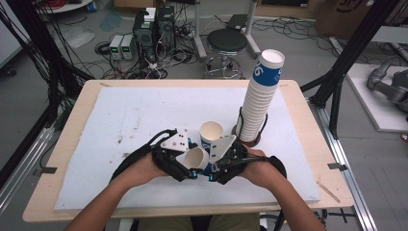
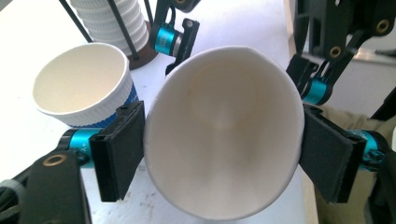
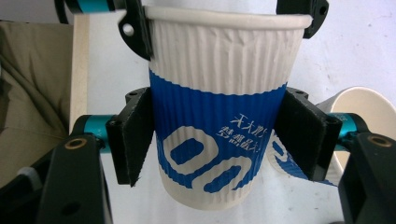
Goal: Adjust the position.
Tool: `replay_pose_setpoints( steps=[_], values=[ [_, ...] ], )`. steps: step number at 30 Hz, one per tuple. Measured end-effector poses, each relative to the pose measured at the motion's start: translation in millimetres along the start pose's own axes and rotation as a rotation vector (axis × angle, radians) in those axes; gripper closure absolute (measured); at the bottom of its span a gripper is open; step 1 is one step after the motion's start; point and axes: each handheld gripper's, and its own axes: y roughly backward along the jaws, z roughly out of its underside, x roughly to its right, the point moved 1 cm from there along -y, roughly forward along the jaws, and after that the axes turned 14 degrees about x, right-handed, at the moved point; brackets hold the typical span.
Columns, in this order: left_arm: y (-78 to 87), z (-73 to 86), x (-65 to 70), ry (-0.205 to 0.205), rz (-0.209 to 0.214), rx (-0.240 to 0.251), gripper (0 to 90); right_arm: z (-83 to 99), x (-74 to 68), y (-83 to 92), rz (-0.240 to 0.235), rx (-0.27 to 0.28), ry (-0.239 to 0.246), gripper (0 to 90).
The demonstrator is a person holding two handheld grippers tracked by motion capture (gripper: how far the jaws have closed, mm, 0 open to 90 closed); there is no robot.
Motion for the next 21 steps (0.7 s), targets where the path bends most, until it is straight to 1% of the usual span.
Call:
replay_pose_setpoints(
  steps=[1,4,5,6,7,8,11,13,15,16,17,18,21],
  values=[
    [1.2,0.9,0.0,0.015,0.003,0.026,20.1,1.4,-0.3,0.4,0.004,0.009,-0.003,30.8],
    [5.5,3.7,-0.1,0.034,-0.004,0.098,19.3,6.6,-1.1,2.0,0.009,0.03,-0.024,30.8],
    [8.0,5.0,-0.3,0.043,-0.004,0.135,19.1,8.9,-1.2,2.9,0.01,0.041,-0.032,30.8],
    [10.3,5.6,-0.2,0.06,-0.011,0.174,19.1,11.7,-1.4,4.6,0.015,0.057,-0.043,30.8],
    [14.0,6.2,-1.2,0.067,-0.02,0.208,19.1,14.1,-1.5,5.8,0.019,0.069,-0.052,30.8],
    [17.5,6.8,-1.9,0.087,-0.028,0.252,19.0,16.5,-2.1,7.2,0.025,0.081,-0.065,30.8],
    [28.9,8.6,-5.2,0.12,-0.063,0.357,18.1,23.7,-2.6,11.4,0.034,0.126,-0.093,30.8],
    [37.9,10.8,-8.3,0.138,-0.109,0.42,17.7,29.1,-2.6,15.1,0.052,0.158,-0.114,30.7],
    [43.4,13.5,-10.6,0.144,-0.142,0.45,17.6,35.7,-2.2,19.9,0.074,0.217,-0.142,30.6],
    [46.8,16.2,-11.8,0.148,-0.163,0.465,17.6,37.9,-2.3,21.3,0.08,0.237,-0.154,30.6],
    [48.5,18.0,-12.5,0.148,-0.175,0.47,17.6,41.8,-2.4,23.7,0.095,0.262,-0.171,30.6],
    [50.1,20.7,-13.1,0.151,-0.192,0.476,17.4,44.3,-2.2,24.9,0.106,0.274,-0.174,30.6],
    [55.0,30.8,-15.0,0.157,-0.223,0.493,17.3,54.1,-3.6,29.8,0.138,0.33,-0.21,30.5]
  ],
)
